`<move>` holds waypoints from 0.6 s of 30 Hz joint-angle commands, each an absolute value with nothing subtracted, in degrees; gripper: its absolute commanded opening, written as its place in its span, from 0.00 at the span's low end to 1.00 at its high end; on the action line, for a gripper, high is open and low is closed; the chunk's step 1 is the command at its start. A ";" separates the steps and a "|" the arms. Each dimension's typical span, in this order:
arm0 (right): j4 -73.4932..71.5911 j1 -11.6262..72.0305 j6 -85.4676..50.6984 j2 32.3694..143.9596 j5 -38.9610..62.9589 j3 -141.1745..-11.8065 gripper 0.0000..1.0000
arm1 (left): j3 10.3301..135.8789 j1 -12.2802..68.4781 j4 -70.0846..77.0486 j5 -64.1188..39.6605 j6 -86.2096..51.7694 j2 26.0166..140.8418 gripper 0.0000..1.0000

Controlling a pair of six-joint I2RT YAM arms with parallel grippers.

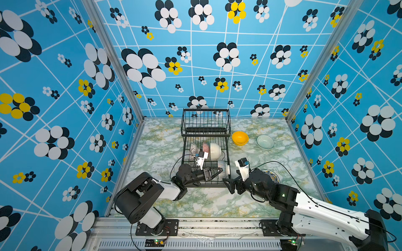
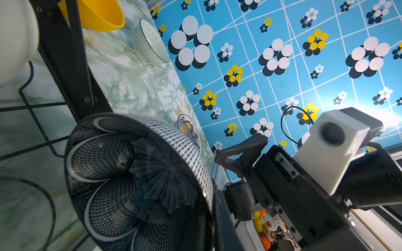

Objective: Load bowls into a dish rack
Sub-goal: Place the bowl in the dish rack.

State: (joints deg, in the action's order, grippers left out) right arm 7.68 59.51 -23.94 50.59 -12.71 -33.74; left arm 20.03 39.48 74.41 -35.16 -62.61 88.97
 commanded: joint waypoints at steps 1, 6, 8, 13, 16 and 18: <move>8.23 59.72 -22.51 51.27 -12.13 -32.96 1.00 | 21.66 39.99 80.15 -35.65 -62.29 90.00 0.00; 7.92 59.71 -22.33 51.87 -12.03 -32.55 1.00 | 22.15 39.90 80.13 -35.48 -61.53 90.80 0.00; 7.58 59.76 -22.17 51.99 -12.38 -32.43 1.00 | 22.86 39.90 80.14 -35.96 -61.76 92.02 0.00; 7.47 59.69 -22.06 51.86 -12.46 -32.57 1.00 | 23.78 39.91 80.13 -35.87 -62.05 94.34 0.00; 7.08 59.70 -22.21 51.90 -12.48 -32.06 1.00 | 23.91 39.90 80.18 -35.66 -62.14 94.68 0.00; 6.45 59.76 -22.32 52.18 -12.40 -31.74 1.00 | 23.65 39.81 80.20 -35.22 -62.29 95.13 0.00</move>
